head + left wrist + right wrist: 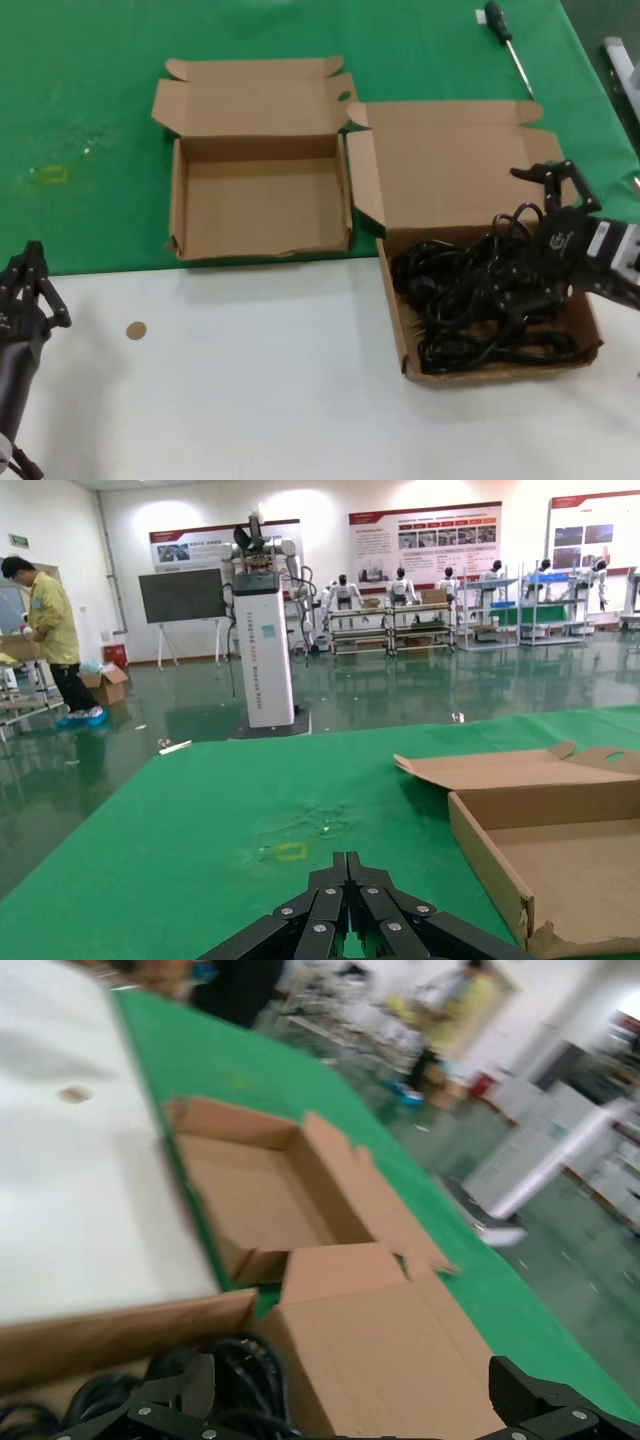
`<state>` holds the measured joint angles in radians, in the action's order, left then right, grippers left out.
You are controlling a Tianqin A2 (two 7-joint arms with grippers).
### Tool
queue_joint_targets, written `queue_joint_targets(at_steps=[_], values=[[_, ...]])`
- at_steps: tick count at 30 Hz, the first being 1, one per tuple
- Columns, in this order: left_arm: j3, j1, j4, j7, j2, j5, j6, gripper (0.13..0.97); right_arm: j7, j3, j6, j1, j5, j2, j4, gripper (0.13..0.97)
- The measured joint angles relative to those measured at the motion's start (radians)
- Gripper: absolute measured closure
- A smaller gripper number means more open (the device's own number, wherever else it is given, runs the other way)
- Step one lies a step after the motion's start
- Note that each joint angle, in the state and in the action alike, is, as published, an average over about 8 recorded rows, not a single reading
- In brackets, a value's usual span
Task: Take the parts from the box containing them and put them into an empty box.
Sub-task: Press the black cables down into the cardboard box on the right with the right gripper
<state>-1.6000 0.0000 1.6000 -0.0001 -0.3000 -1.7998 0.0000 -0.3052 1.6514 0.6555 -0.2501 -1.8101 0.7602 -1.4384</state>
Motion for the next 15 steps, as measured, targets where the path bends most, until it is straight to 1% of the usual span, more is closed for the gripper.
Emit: queue_joint_targets(at_steps=[9,15], values=[[0.000,0.000,0.000,0.000,0.000,0.000,0.000,0.945,-0.170,0.052,0.178,-0.106,0.023,0.084,0.039,0.129],[0.000,0.000,0.000,0.000,0.000,0.000,0.000,0.945,-0.290,0.103,0.277,-0.182,0.058,0.117,0.075,0.129]])
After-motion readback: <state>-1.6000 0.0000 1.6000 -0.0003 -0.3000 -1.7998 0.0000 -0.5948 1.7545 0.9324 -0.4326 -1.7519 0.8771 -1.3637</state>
